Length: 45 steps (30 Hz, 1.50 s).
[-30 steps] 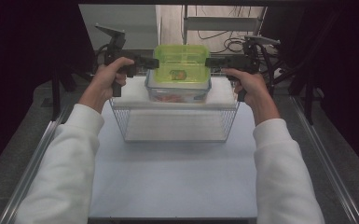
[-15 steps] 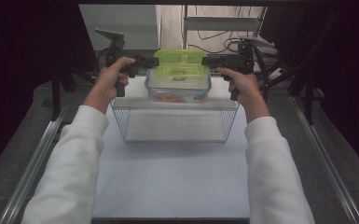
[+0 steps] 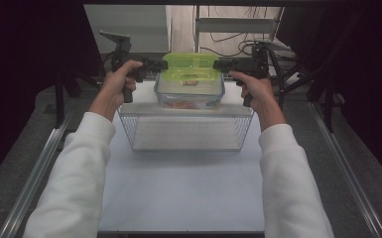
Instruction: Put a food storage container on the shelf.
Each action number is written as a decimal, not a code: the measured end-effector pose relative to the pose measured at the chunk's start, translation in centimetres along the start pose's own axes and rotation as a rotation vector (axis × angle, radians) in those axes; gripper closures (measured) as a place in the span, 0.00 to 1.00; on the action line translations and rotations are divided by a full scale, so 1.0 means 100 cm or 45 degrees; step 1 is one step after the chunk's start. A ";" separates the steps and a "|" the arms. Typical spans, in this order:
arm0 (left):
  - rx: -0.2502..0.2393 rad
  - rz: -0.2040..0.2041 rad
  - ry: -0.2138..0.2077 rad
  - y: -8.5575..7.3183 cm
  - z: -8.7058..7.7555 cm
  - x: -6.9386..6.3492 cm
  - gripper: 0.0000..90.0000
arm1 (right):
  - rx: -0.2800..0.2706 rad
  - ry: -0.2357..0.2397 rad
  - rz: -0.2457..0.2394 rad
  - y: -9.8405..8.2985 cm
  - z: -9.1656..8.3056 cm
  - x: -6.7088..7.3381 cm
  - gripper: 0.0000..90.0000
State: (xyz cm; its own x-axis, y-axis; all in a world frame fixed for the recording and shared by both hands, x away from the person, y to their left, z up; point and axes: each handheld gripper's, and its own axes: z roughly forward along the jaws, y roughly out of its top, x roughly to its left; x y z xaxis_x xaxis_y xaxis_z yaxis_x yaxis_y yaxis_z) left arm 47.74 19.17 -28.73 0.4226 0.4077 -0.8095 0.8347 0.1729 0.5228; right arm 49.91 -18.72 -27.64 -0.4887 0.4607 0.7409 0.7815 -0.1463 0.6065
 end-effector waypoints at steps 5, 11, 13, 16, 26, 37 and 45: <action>0.000 0.019 0.040 -0.001 0.001 -0.001 0.75 | 0.007 -0.009 -0.009 0.000 0.001 0.000 0.78; -0.029 0.046 0.055 -0.001 0.001 -0.001 0.50 | 0.004 -0.042 -0.049 0.000 -0.002 0.000 0.66; -0.032 0.053 0.048 -0.001 0.001 -0.002 0.43 | -0.018 -0.043 -0.060 0.001 -0.004 0.001 0.62; -0.041 0.065 0.051 -0.001 0.001 -0.003 0.34 | -0.043 -0.030 -0.067 0.002 -0.009 0.003 0.59; -0.062 0.126 0.049 -0.012 -0.005 -0.012 0.27 | -0.040 -0.041 -0.135 -0.002 -0.027 0.012 0.53; -0.085 0.178 0.055 -0.040 -0.022 -0.028 0.26 | -0.022 -0.029 -0.178 -0.025 -0.046 0.018 0.50; -0.081 0.234 0.069 -0.065 -0.033 -0.037 0.27 | 0.004 -0.025 -0.236 -0.047 -0.063 0.025 0.49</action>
State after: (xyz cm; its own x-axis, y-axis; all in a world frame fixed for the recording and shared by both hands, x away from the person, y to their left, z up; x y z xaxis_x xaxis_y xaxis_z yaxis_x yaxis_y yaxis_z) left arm 39.56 19.45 -28.28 0.5446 0.4850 -0.6842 0.7206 0.1469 0.6776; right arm 42.57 -22.41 -26.82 -0.6168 0.4967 0.6106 0.6801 -0.0542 0.7311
